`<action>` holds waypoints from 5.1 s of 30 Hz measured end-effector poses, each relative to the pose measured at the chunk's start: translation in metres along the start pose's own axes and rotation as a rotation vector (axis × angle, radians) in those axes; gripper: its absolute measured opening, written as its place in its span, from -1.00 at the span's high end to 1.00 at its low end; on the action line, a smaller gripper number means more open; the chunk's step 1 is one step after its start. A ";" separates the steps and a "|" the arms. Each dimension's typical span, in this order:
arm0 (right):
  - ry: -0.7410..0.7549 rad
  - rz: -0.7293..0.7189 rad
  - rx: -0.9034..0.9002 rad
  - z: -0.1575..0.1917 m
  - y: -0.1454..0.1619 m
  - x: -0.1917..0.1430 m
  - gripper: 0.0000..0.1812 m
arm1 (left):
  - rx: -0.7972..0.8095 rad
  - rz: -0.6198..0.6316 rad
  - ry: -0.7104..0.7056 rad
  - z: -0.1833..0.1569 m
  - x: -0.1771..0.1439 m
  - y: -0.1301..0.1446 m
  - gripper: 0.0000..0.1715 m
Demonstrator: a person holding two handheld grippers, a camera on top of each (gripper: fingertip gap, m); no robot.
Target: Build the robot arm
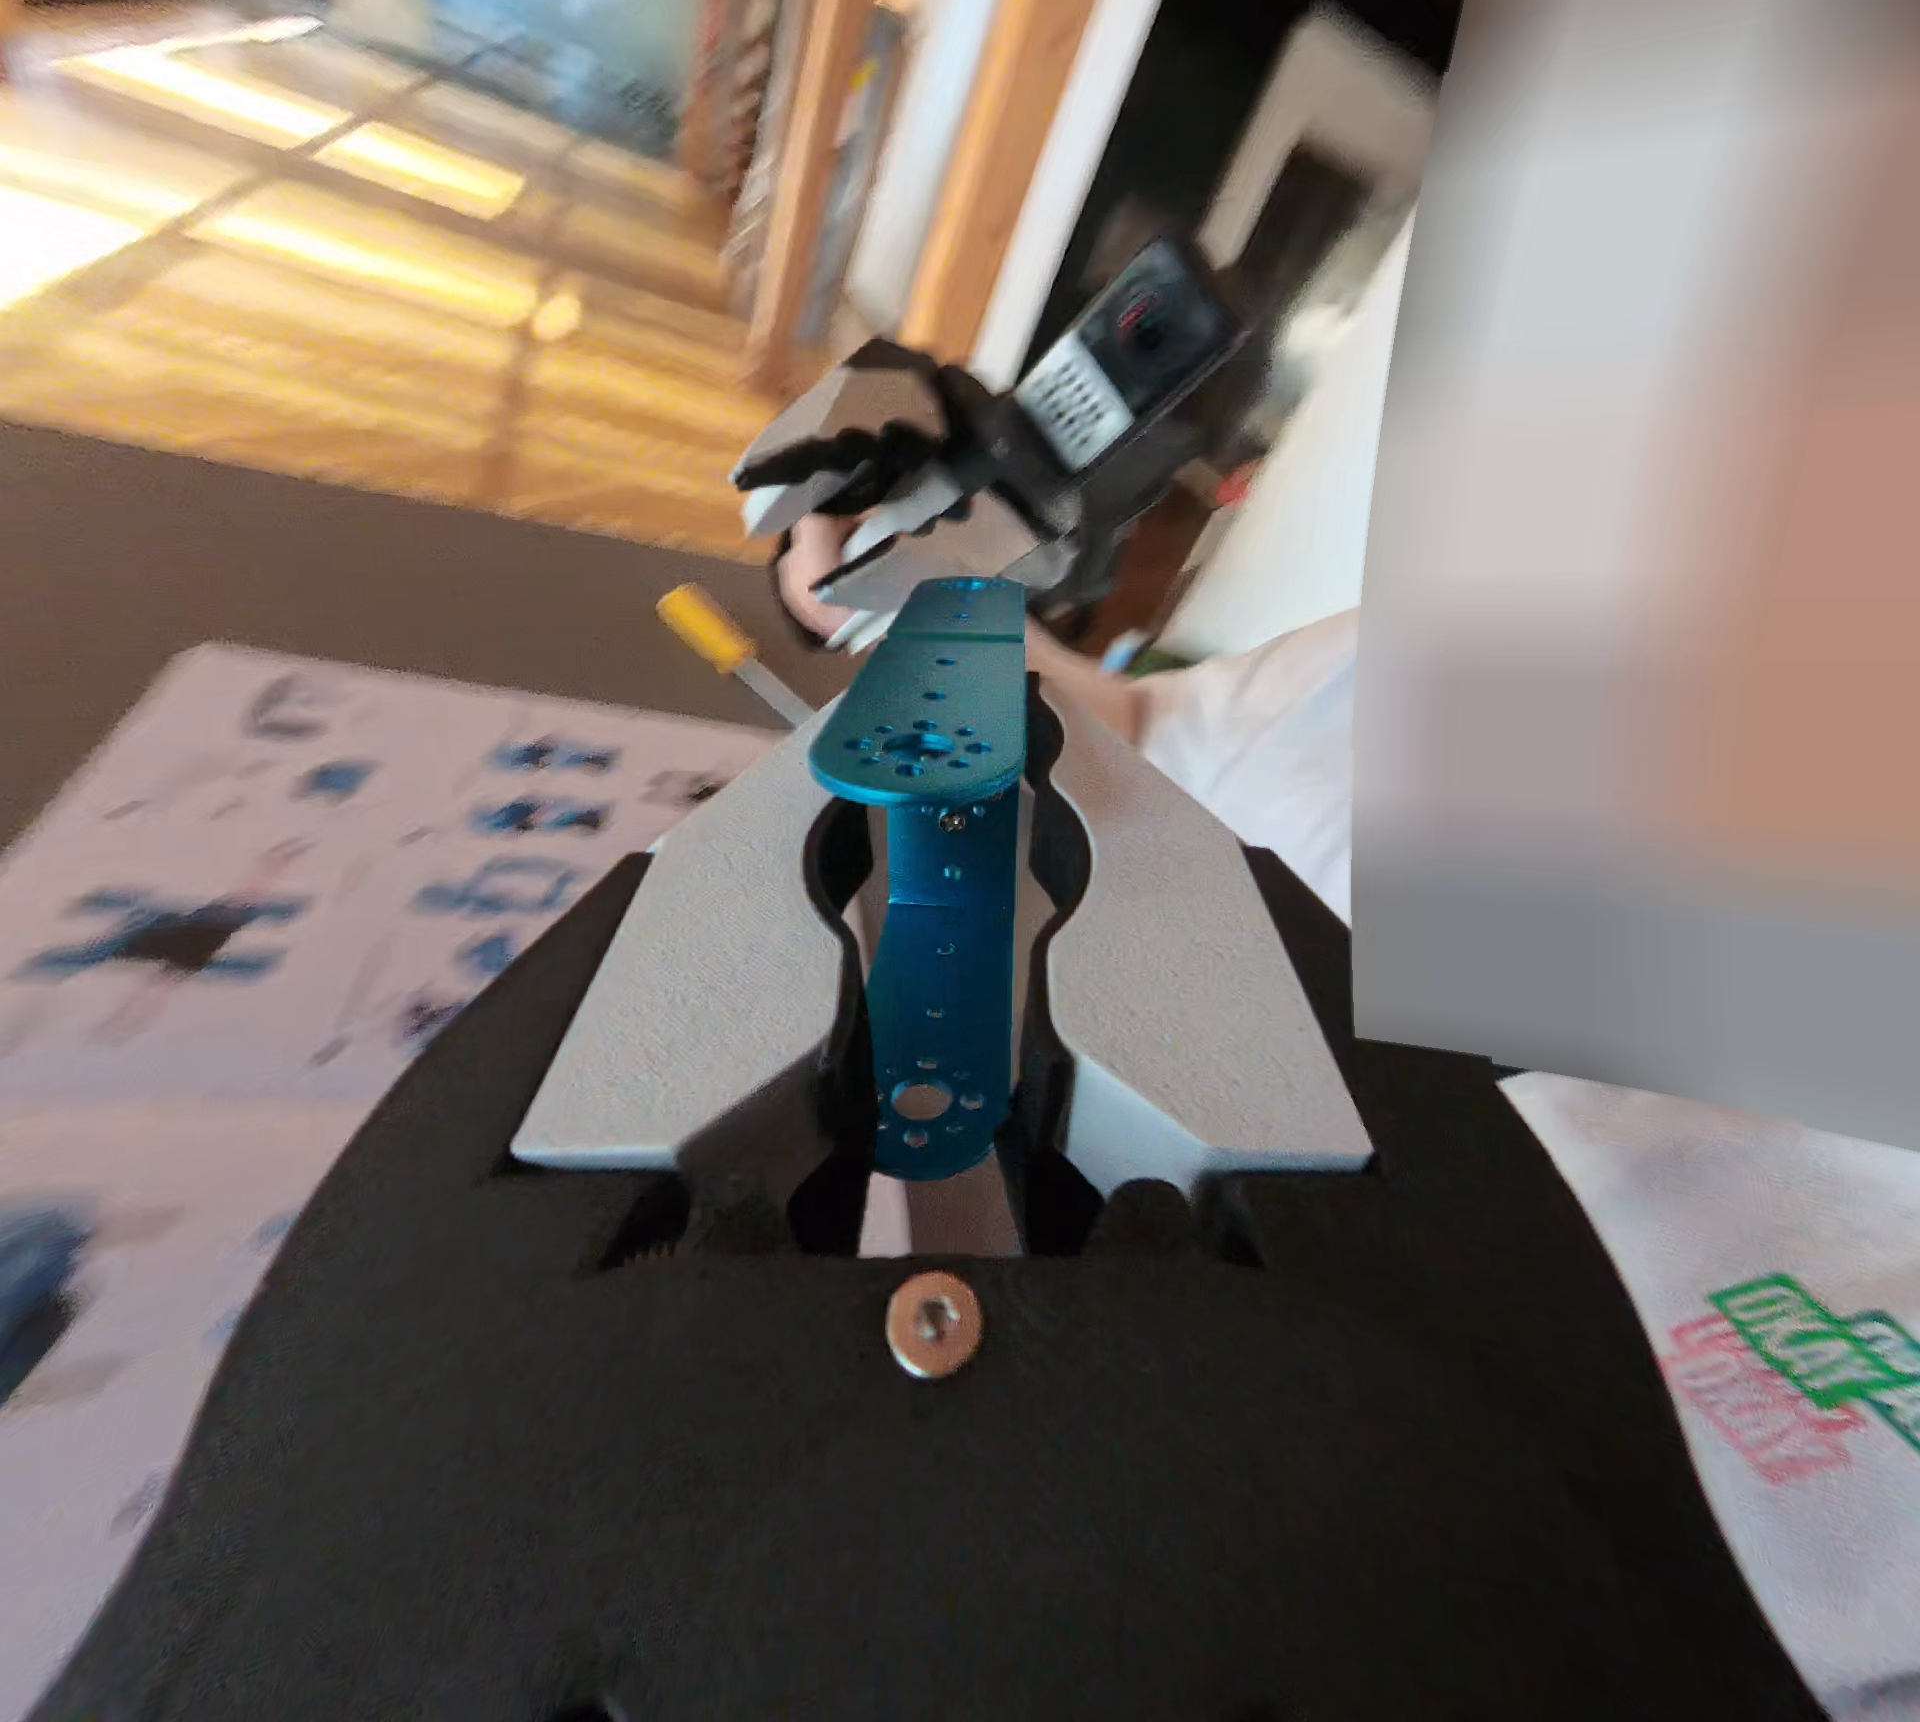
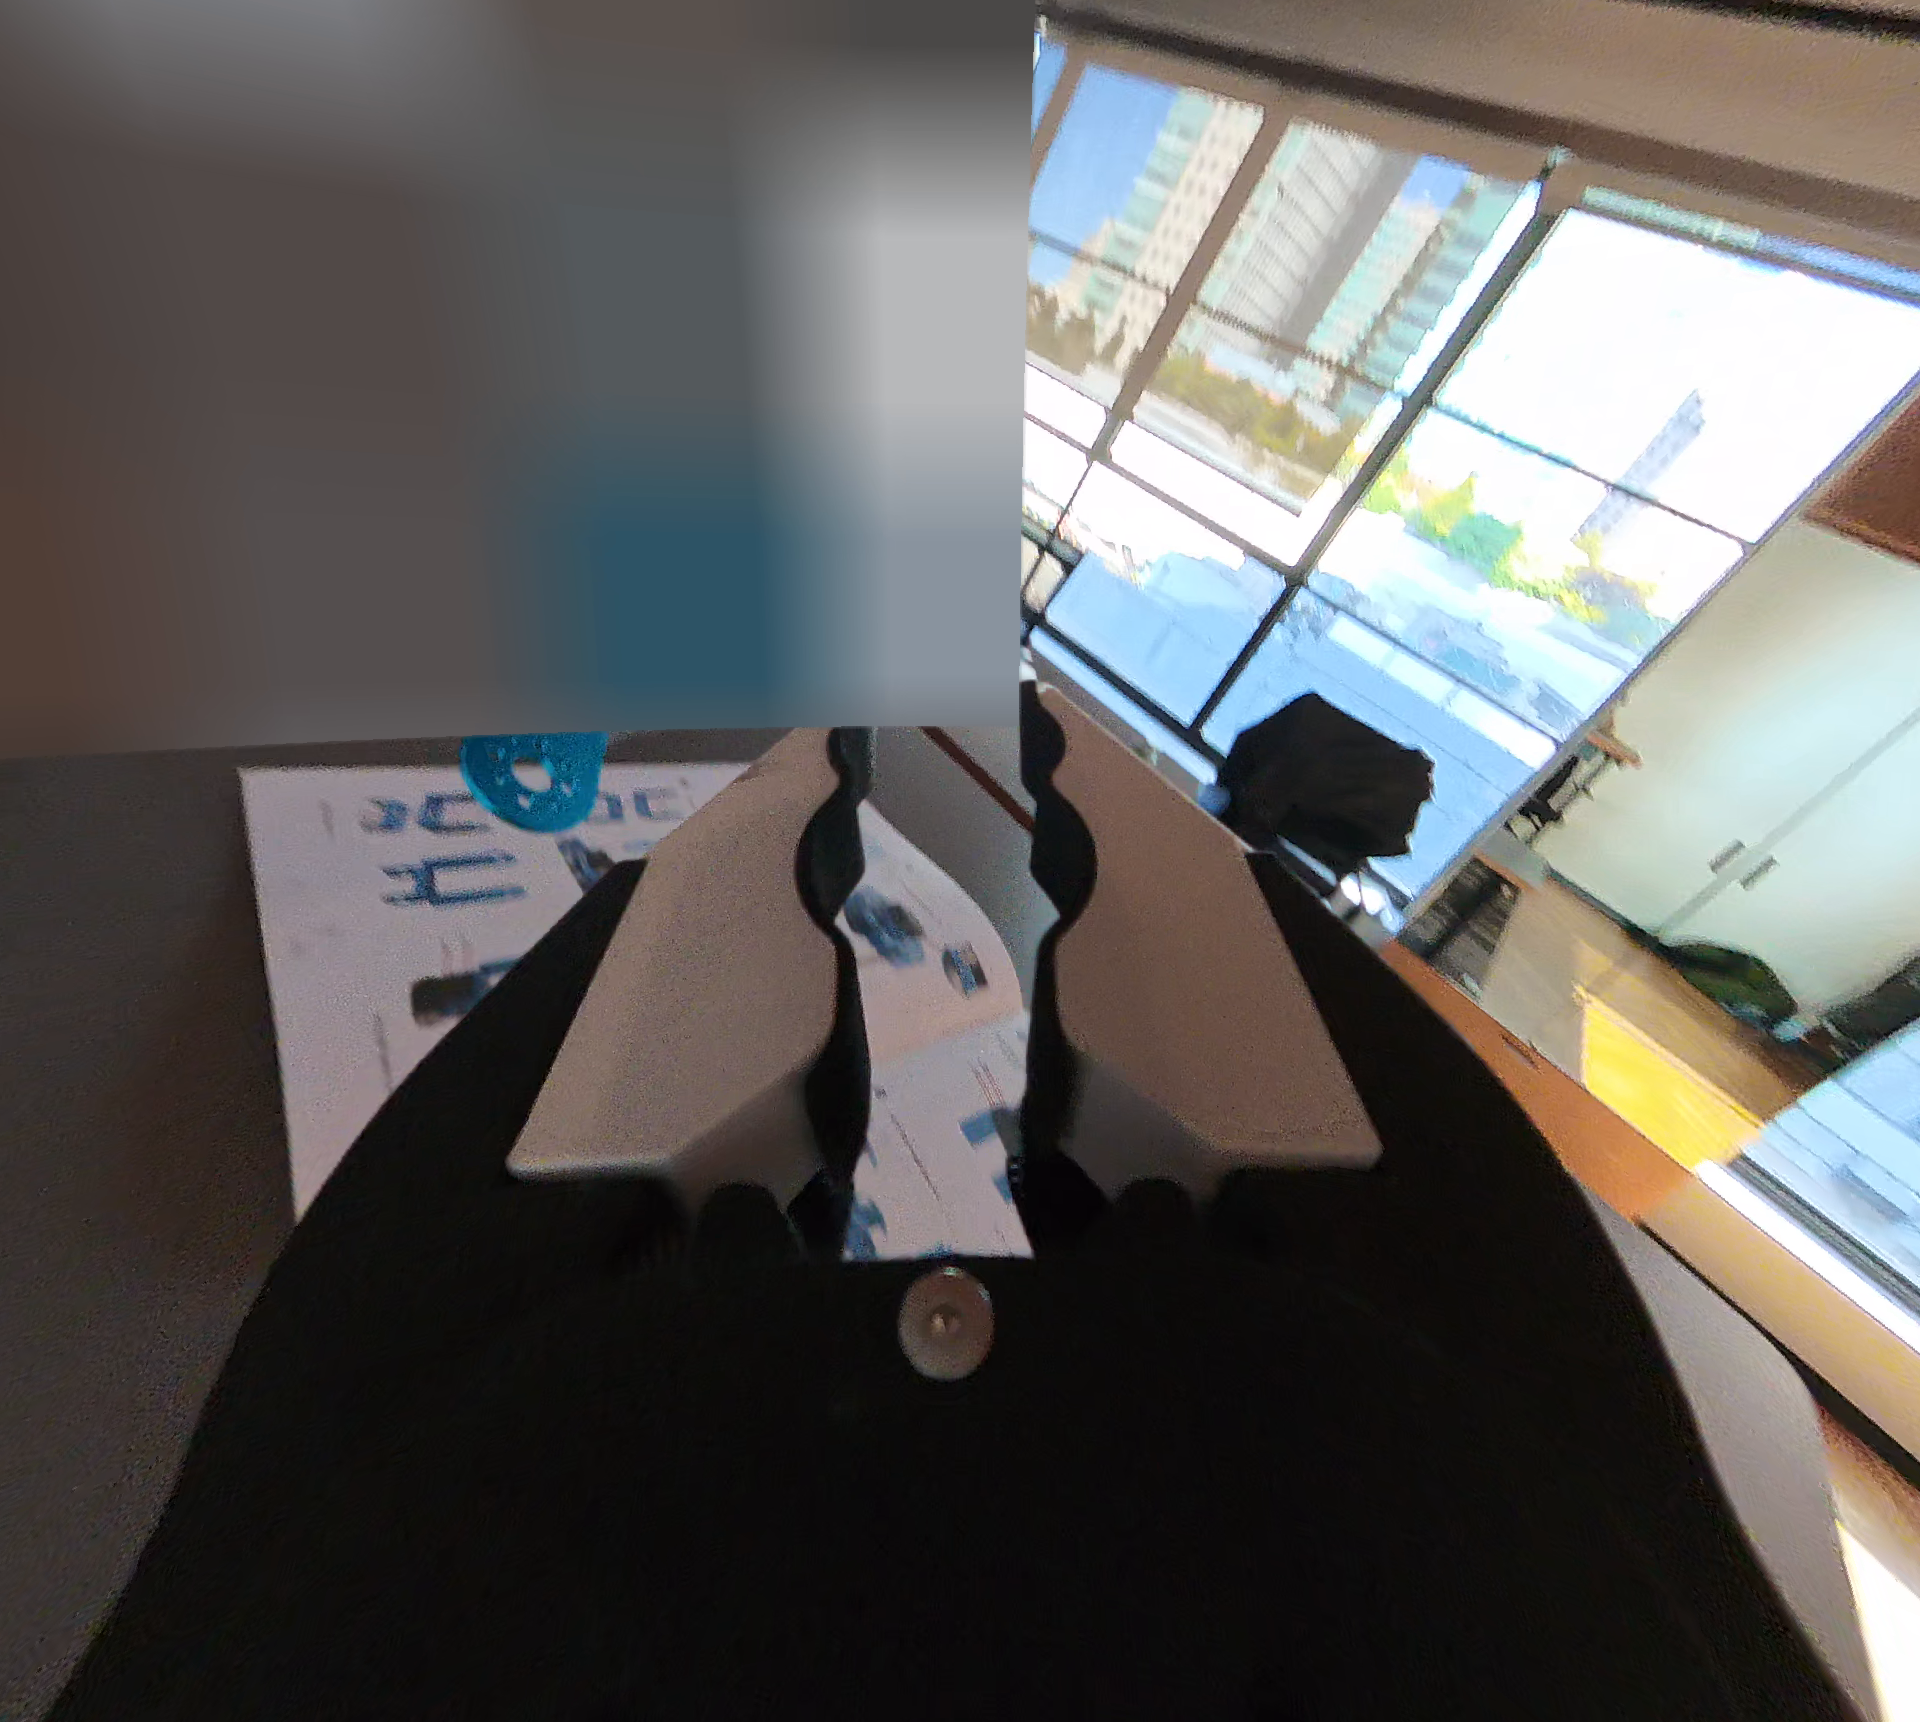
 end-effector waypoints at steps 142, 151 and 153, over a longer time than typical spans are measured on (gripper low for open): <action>-0.376 0.485 0.403 0.123 0.114 0.058 0.57 | -0.407 -0.014 -0.675 0.044 -0.010 0.128 0.69; -0.386 0.599 0.304 0.066 0.102 0.032 0.99 | -0.549 -0.209 -0.429 0.021 0.042 0.098 0.50; -0.352 0.631 0.262 0.040 0.109 0.011 0.99 | -0.472 -0.271 -0.425 0.000 0.043 0.088 0.68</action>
Point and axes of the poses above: each gripper's, where its closed fingertips meet, x out along the fingers, y out of its underside, z = x × y across the jaws, the point moved 1 cm from there along -x, back along the fingers, and after that the axes turned 5 degrees about z, right-handed, at the moved point
